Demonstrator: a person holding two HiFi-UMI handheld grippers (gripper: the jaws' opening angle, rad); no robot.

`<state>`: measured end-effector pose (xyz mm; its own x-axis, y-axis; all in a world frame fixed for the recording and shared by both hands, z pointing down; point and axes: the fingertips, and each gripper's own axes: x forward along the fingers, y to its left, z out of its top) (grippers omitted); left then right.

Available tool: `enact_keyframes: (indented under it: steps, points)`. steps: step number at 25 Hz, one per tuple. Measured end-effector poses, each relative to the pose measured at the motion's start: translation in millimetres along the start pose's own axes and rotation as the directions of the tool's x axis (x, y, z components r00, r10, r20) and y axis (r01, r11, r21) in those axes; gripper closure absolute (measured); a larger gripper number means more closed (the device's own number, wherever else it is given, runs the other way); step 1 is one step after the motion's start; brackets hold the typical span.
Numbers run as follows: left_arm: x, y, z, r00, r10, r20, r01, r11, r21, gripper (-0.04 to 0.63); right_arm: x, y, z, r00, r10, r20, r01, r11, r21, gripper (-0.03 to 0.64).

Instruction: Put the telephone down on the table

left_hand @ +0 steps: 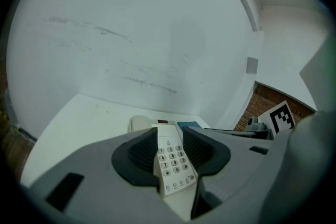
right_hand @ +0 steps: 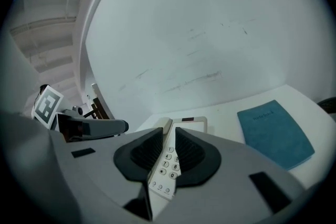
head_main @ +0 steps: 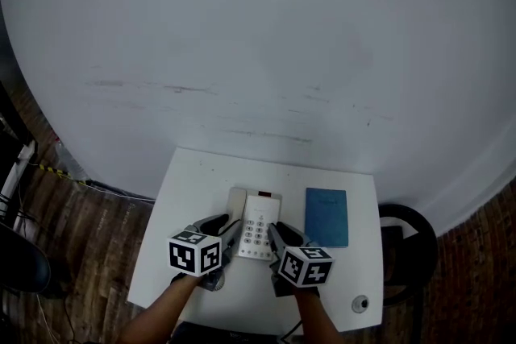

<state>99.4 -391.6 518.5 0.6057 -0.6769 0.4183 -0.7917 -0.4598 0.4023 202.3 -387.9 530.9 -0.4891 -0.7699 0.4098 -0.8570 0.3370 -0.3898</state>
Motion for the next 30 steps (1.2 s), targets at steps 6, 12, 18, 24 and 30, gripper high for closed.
enact_keyframes:
  steps: [6,12,18,24,30]
  points:
    - [-15,-28,13,0.998,-0.012,0.059,0.008,0.998,0.064,0.477,-24,17,20,0.999,0.028,0.042,-0.023,0.993,-0.118,0.571]
    - [-31,-50,21,0.993,0.002,0.121,-0.013,0.995,0.095,0.534,-47,27,33,0.996,0.053,0.077,-0.037,0.979,-0.2,0.589]
    - [-45,-69,28,0.983,0.012,0.183,-0.034,0.992,0.121,0.573,-70,32,43,0.991,0.069,0.112,-0.038,0.964,-0.262,0.612]
    - [-47,-79,25,0.982,0.017,0.188,-0.049,0.985,0.168,0.589,-81,32,47,0.989,0.076,0.13,-0.033,0.953,-0.3,0.617]
    - [-46,-77,23,0.983,0.029,0.181,-0.058,0.986,0.159,0.589,-84,30,43,0.989,0.079,0.129,-0.039,0.955,-0.293,0.617]
